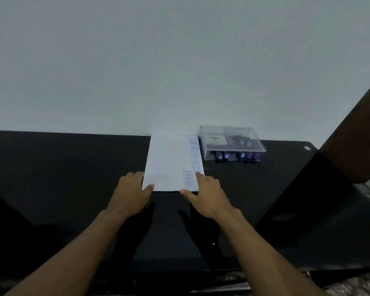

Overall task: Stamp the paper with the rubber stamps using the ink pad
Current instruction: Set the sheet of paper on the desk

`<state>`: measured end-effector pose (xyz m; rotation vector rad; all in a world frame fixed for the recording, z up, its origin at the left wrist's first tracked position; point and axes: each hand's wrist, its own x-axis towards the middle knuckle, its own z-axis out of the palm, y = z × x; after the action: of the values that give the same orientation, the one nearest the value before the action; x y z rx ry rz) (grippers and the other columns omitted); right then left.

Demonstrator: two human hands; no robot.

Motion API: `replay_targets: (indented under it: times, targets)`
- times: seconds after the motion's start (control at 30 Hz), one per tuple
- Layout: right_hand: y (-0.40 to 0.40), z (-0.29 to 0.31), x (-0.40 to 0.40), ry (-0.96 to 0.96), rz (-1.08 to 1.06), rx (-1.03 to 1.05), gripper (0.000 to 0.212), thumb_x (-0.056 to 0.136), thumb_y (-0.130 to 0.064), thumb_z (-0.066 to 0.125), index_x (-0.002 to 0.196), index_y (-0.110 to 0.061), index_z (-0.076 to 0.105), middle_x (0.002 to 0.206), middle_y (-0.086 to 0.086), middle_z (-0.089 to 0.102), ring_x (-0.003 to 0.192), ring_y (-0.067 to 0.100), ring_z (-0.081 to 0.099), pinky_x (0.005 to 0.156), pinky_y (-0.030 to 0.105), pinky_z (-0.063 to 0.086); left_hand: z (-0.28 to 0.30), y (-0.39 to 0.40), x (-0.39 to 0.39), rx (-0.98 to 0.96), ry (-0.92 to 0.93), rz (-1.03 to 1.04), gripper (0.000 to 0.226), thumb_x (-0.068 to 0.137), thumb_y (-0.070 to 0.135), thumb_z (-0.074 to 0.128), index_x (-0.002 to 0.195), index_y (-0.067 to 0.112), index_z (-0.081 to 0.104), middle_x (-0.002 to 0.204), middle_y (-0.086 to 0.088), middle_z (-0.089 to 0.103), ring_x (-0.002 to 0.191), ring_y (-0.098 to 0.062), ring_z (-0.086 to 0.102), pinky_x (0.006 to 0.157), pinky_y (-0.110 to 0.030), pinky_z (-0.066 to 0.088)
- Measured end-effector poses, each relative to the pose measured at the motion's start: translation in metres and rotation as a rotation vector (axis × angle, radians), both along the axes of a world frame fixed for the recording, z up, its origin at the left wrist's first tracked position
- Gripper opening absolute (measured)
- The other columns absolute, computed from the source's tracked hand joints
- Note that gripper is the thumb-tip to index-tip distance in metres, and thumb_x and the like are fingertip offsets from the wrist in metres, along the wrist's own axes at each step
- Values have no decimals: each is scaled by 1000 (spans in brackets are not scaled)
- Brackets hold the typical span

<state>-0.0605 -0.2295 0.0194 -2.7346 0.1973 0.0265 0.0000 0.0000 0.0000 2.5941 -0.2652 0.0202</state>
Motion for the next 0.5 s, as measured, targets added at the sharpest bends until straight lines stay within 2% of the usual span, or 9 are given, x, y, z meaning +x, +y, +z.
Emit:
replay_targets:
  times: [0.17, 0.27, 0.33, 0.37, 0.43, 0.5]
  targets:
    - [-2, -12, 15, 53, -57, -49, 72, 88, -70, 45, 140, -21, 37, 129, 11, 49, 116, 28, 41, 94, 43, 44, -14, -9, 18, -111, 55, 109, 35, 94, 34, 63, 121, 11, 60, 111, -8, 58, 105, -24, 54, 79, -29, 41]
    - [0, -16, 26, 38, -111, -41, 70, 88, -70, 44, 135, -19, 42, 126, 11, 50, 115, 27, 40, 93, 42, 44, -13, -16, 29, -156, 50, 176, 24, 93, 27, 66, 110, 11, 62, 101, -6, 60, 88, -15, 53, 67, -23, 36]
    - [1, -18, 33, 30, -172, 4, 69, 90, -67, 46, 134, -15, 45, 125, 12, 48, 115, 27, 39, 93, 41, 44, -13, -20, 36, -155, 71, 215, 16, 92, 22, 67, 97, 7, 62, 87, -3, 61, 74, -11, 52, 58, -22, 33]
    - [2, -18, 36, 17, -210, 37, 66, 90, -65, 48, 132, -13, 46, 125, 13, 48, 116, 28, 39, 94, 41, 44, -13, -22, 39, -149, 87, 234, 15, 90, 18, 67, 86, 6, 60, 78, -1, 58, 67, -10, 50, 54, -22, 32]
    - [2, -19, 42, -9, -297, 104, 59, 92, -58, 54, 127, -10, 50, 125, 14, 48, 117, 29, 40, 93, 41, 45, -12, -26, 45, -157, 142, 295, 27, 86, 12, 65, 66, 7, 47, 64, -1, 49, 55, -14, 44, 48, -26, 30]
    - [3, -18, 49, -15, -393, 165, 52, 92, -50, 60, 123, -10, 53, 126, 15, 49, 118, 31, 41, 93, 41, 44, -12, -29, 52, -186, 203, 360, 32, 83, 7, 64, 62, 10, 40, 62, -3, 46, 53, -17, 44, 46, -27, 31]
